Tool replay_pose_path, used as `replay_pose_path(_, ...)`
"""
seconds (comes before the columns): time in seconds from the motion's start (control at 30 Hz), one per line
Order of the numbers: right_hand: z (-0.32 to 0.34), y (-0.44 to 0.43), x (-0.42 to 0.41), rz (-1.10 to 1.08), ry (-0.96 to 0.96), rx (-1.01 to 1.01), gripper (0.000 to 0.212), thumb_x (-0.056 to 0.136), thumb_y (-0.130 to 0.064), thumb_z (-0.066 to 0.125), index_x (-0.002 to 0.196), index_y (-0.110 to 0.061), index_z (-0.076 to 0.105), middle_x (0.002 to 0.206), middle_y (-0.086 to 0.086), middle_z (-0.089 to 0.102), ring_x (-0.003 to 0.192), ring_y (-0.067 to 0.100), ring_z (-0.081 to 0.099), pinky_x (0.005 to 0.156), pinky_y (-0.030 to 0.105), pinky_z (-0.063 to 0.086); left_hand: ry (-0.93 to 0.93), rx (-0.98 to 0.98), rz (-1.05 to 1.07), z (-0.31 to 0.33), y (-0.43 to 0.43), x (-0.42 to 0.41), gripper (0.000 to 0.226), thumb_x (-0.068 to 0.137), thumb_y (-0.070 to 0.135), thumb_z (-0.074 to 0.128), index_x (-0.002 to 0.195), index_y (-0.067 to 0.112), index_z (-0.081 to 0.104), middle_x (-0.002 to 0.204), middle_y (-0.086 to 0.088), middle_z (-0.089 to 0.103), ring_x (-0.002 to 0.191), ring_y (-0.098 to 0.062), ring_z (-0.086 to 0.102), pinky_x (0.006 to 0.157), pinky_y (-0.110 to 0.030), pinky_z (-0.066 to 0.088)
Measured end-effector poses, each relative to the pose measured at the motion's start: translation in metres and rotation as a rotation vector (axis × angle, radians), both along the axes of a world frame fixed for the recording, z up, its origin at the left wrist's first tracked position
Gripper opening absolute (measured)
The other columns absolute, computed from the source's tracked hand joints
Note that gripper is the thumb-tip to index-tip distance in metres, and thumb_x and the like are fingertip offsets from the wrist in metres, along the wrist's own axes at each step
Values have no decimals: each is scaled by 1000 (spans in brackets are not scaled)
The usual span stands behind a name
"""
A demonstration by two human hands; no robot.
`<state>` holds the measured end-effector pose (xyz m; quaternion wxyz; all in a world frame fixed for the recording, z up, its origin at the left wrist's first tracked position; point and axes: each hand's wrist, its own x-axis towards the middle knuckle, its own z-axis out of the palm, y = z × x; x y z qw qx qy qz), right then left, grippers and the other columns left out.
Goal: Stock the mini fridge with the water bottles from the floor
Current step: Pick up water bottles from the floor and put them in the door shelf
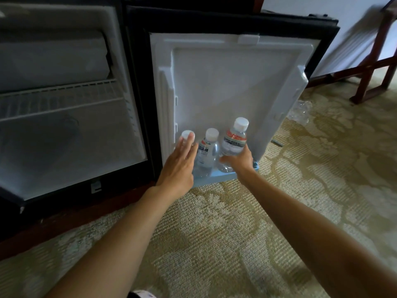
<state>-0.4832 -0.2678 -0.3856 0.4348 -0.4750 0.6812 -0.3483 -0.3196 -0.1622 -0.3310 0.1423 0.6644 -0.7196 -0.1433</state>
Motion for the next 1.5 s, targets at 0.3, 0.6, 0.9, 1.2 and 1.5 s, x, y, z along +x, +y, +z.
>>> replay_pose_path(0.3,-20,-2,9,34,-21,70,77,58,5,78,124,-16,46,114,3,62,107,20,57,94,32,44,21,25,24,-3,-3,-5,78,89,-7,41,149,18,-2,152,9,-32,143,-18,-24,118,-30,8)
replay_pose_path(0.6,-22,-4,-1,168,30,158,77,63,-7,80,128,-13,40,120,7,60,115,26,56,102,44,45,2,84,70,1,-2,-21,80,89,-7,40,149,22,-5,150,8,-35,141,-22,-30,119,-38,5)
replay_pose_path(0.9,18,66,-52,196,73,62,64,85,9,53,139,-10,24,138,16,45,114,26,53,75,27,52,18,116,63,25,36,-71,77,91,-6,36,148,19,-9,155,-1,-26,144,-20,-22,114,-32,-6)
replay_pose_path(1.2,40,224,-207,11,37,38,52,86,4,53,133,-9,36,127,15,52,122,26,49,64,15,42,202,276,-202,39,125,-195,46,93,7,40,139,13,37,146,-5,35,127,-25,43,101,-34,37)
replay_pose_path(1.5,-25,391,-306,-265,343,153,37,81,0,57,117,-1,53,118,19,59,109,31,54,89,35,41,227,458,-486,-6,245,-317,42,89,5,44,130,9,49,134,-13,50,121,-27,48,96,-24,34)
